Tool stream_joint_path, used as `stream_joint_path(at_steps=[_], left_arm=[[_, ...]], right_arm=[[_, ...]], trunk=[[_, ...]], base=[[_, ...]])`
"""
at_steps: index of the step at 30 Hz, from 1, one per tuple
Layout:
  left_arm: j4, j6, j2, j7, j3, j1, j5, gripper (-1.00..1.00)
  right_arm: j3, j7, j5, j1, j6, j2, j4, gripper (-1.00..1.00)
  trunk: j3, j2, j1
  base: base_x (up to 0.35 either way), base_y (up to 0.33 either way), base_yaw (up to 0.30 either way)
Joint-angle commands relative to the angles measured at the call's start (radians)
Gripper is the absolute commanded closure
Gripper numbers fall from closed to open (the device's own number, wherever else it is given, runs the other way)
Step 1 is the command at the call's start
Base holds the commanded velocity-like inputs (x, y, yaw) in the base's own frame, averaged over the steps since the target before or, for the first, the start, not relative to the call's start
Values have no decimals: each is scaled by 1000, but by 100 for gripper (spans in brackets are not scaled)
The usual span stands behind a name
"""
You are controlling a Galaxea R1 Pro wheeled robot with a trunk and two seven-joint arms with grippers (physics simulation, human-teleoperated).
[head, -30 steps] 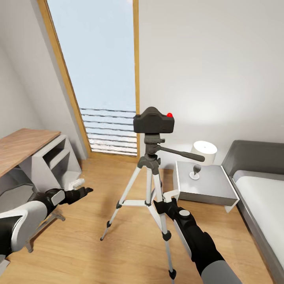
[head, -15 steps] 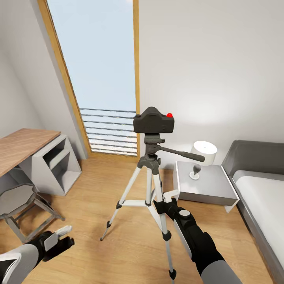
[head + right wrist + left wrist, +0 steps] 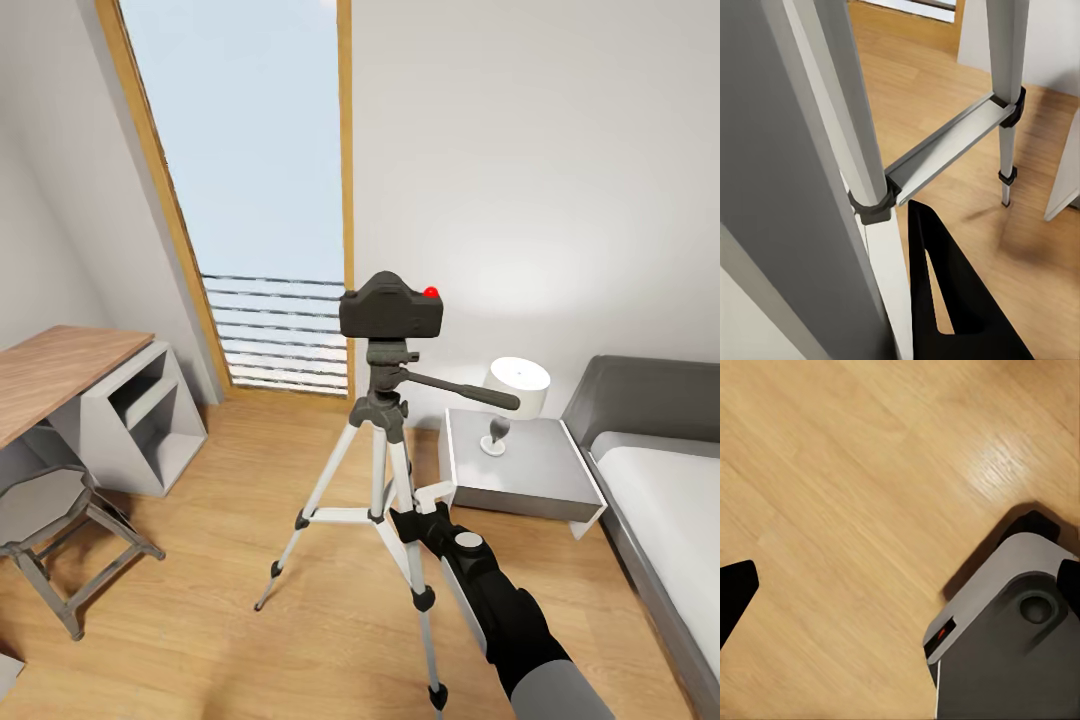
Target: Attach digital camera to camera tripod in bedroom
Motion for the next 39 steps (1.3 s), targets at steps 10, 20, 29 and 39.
stream_joint_path(at_steps=[10, 20, 29, 39], left_arm=[[0, -161, -38, 6, 5, 91, -5, -100], [0, -183, -67, 6, 6, 114, -4, -100], [-1, -186, -98, 6, 6, 119, -4, -100], [-1, -186, -103, 6, 6, 120, -4, -100]], right_arm=[[-1, 5, 2, -1, 9, -5, -1, 100], [-1, 7, -1, -1, 14, -9, 0, -100], [-1, 7, -2, -1, 13, -9, 0, -100], [-2, 6, 0, -1, 13, -10, 0, -100]], trunk=[[-2, -2, 1], [-2, -2, 1], [-2, -2, 1], [-2, -2, 1]], base=[[0, 0, 0], [0, 0, 0], [0, 0, 0], [0, 0, 0]])
